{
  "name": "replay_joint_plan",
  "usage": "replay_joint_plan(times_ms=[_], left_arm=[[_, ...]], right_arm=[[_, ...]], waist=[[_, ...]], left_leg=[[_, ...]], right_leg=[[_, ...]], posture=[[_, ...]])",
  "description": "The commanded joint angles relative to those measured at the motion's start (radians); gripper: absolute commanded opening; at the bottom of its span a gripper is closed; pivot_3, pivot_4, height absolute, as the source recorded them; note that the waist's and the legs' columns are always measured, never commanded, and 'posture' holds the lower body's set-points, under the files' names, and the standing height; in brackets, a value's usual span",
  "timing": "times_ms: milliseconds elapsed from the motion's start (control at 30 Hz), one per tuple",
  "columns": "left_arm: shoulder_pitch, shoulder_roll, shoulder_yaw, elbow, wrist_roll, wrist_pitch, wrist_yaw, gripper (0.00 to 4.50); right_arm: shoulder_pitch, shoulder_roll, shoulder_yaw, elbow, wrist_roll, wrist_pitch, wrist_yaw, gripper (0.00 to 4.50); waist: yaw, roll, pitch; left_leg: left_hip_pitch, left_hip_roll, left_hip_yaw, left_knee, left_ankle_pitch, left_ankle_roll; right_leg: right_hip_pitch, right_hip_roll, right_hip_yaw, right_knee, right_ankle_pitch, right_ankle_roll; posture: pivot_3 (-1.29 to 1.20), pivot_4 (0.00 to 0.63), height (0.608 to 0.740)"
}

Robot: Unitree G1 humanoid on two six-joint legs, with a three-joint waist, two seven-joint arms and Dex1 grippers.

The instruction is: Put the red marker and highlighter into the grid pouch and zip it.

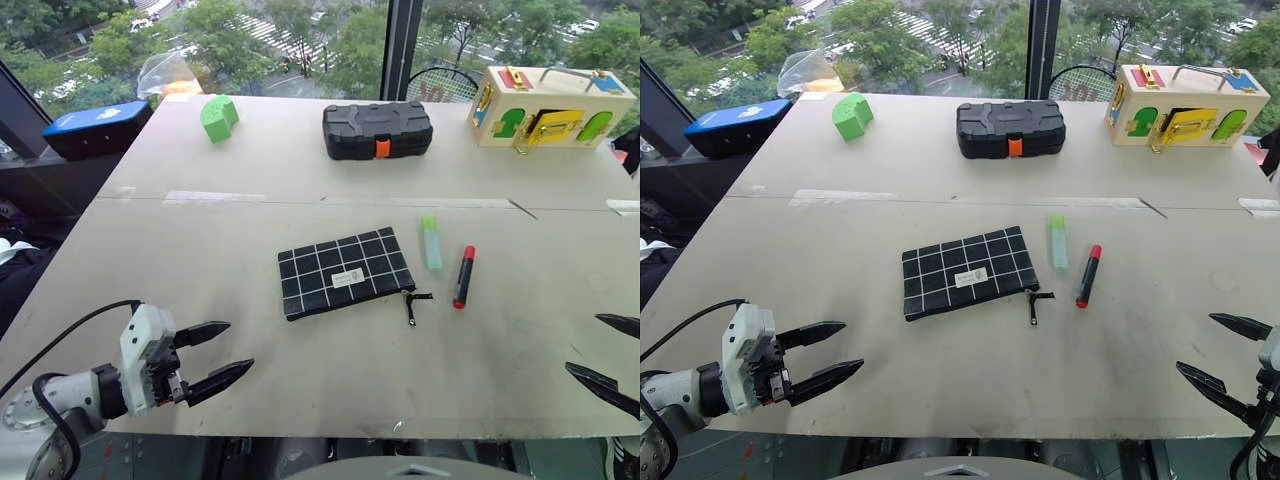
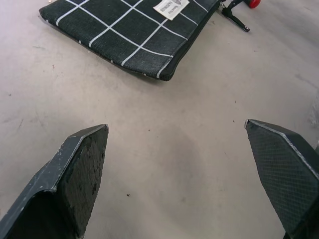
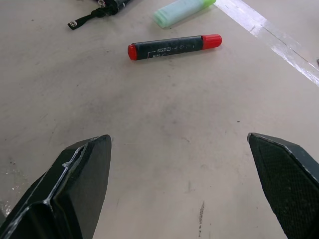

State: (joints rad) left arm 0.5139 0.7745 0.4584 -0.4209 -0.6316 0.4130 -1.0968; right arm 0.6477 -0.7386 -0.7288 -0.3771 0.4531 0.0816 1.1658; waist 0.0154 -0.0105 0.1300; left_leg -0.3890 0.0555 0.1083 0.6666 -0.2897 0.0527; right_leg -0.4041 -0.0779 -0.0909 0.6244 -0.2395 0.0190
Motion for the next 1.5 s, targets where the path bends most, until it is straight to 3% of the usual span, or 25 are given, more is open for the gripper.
replay_joint_plan(times_ms=[33,233,500,733,933,1333,1433,1500], left_arm=[[-0.044,0.001,0.008,-0.019,-0.017,-0.001,0.016,4.46],[-0.203,-0.037,-0.082,0.03,0.135,-0.137,0.107,4.46],[-0.343,0.008,-0.27,0.288,0.594,-0.753,0.159,4.46],[-0.408,-0.013,-0.401,0.428,0.824,-1.005,0.304,4.46],[-0.48,-0.076,-0.51,0.449,0.921,-1.02,0.39,4.46],[-0.627,-0.197,-0.67,0.486,1.027,-0.911,0.467,4.46],[-0.655,-0.191,-0.69,0.514,1.014,-0.898,0.448,3.75],[-0.667,-0.183,-0.693,0.527,1.001,-0.895,0.444,2.87]], right_arm=[[-0.013,0.009,-0.043,-0.054,0.052,0.02,-0.036,4.45],[-0.074,0.025,-0.004,-0.164,0.145,0.11,-0.119,4.45],[-0.061,0.006,0.097,-0.339,0.176,0.142,-0.108,4.45],[0.019,0.007,0.087,-0.399,0.184,0.134,-0.057,4.45],[0.039,0.017,0.08,-0.416,0.192,0.125,-0.056,4.45],[0.023,0.013,0.162,-0.473,0.209,0.124,-0.061,4.45],[0.019,0.013,0.181,-0.488,0.205,0.125,-0.069,4.5],[0.021,0.019,0.189,-0.496,0.201,0.12,-0.075,4.5]], waist=[[0.0,0.0,0.0],[0.002,0.001,-0.002],[0.003,0.0,-0.002],[0.007,0.0,-0.004],[0.027,0.009,-0.009],[0.035,0.006,-0.014],[0.036,0.006,-0.014],[0.035,0.006,-0.014]], left_leg=[[0.0,0.0,0.0,0.0,0.0,0.0],[0.0,-0.001,0.0,0.001,0.0,0.0],[-0.001,-0.001,0.0,0.0,0.002,0.004],[-0.001,-0.001,0.0,0.0,0.0,0.003],[0.0,-0.002,0.001,0.001,-0.001,0.004],[0.003,-0.004,0.001,0.003,0.0,0.009],[0.004,-0.004,0.001,0.002,0.0,0.01],[0.004,-0.004,0.001,0.003,0.0,0.01]], right_leg=[[0.0,0.0,0.0,0.0,0.0,0.0],[0.0,0.0,0.0,0.0,0.0,0.0],[0.0,0.0,-0.001,-0.001,0.003,-0.005],[0.0,-0.002,0.0,-0.001,0.003,-0.004],[0.001,-0.004,-0.001,-0.001,0.003,-0.004],[0.006,-0.003,-0.002,-0.001,0.002,-0.002],[0.007,-0.003,-0.002,-0.001,0.001,0.0],[0.007,-0.003,-0.003,-0.001,0.001,0.0]], posture=[[0.0,0.15,0.74],[0.0,0.15,0.74],[0.0,0.15,0.74],[0.0,0.15,0.74],[0.0,0.15,0.74],[0.0,0.15,0.74],[0.0,0.15,0.74],[0.0,0.15,0.74]])
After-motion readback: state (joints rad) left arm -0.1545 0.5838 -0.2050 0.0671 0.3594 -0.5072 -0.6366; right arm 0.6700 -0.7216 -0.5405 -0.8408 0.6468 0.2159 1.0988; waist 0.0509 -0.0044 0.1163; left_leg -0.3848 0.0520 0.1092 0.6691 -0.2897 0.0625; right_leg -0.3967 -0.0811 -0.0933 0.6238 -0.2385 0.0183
